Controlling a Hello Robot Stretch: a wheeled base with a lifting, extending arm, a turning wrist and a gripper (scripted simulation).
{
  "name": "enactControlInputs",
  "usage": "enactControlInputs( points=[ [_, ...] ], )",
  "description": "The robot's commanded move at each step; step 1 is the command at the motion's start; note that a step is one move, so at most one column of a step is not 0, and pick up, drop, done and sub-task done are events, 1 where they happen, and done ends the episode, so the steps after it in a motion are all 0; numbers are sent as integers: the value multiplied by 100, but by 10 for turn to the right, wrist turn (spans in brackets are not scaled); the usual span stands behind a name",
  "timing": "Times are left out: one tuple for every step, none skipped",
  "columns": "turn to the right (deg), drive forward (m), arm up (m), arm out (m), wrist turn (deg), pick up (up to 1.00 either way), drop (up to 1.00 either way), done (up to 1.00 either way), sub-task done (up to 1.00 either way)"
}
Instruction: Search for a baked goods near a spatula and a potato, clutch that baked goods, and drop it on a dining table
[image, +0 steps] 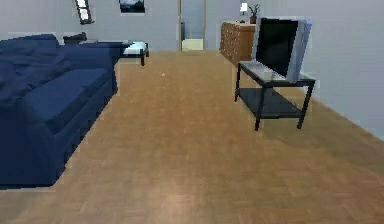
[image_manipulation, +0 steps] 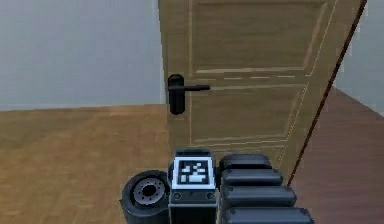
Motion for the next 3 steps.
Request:
enactControlInputs(
  points=[
    [0, 100, 0, 0, 0, 0, 0, 0, 0],
    [0, 100, 0, 0, 0, 0, 0, 0, 0],
    [0, 100, 0, 0, 0, 0, 0, 0, 0]
  ],
)
